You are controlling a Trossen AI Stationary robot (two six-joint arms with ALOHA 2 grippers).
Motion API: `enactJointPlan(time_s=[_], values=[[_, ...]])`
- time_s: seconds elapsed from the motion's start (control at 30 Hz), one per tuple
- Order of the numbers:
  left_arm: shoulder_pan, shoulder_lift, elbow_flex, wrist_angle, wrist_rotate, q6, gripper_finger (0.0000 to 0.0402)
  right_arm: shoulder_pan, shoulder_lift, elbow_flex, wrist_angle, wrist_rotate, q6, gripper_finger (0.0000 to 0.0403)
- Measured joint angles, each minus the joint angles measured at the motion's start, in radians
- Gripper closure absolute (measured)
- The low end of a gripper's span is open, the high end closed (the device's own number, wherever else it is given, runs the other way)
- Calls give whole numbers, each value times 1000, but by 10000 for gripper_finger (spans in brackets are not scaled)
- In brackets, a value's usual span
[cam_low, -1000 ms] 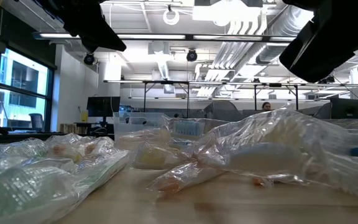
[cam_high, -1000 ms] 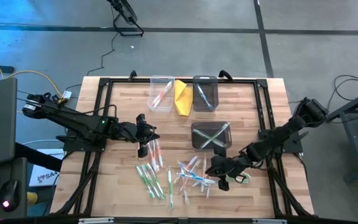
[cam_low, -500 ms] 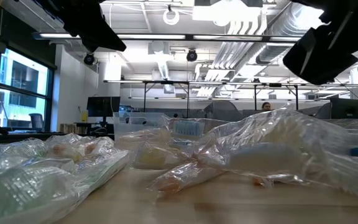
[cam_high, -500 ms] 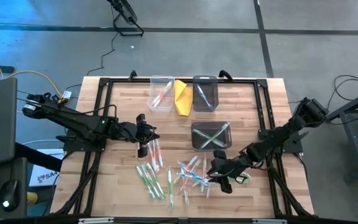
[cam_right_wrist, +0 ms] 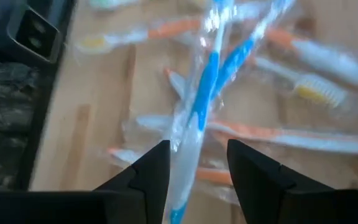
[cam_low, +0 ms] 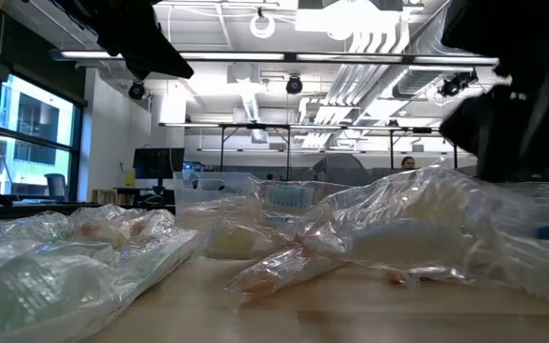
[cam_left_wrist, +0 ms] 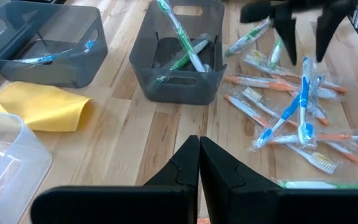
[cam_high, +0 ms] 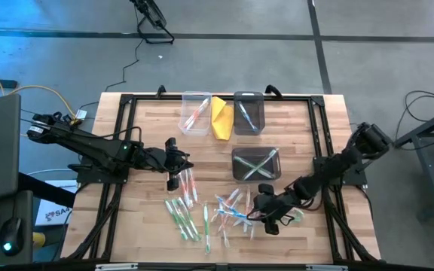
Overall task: Pick & Place Toothbrushes
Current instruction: Put the blue toothbrush into the top black transparent bin
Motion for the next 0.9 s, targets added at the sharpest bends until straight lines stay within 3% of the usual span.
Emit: enactJointPlan(time_s=[0.23,0.53,0.9], values=[[0,0,0,-1,0,0,391,1,78,0,31,-11,43,250],[0,0,0,0,0,0,391,1,85,0,29,-12,46,256],[0,0,0,-1,0,0,391,1,85,0,31,-4,46,362]])
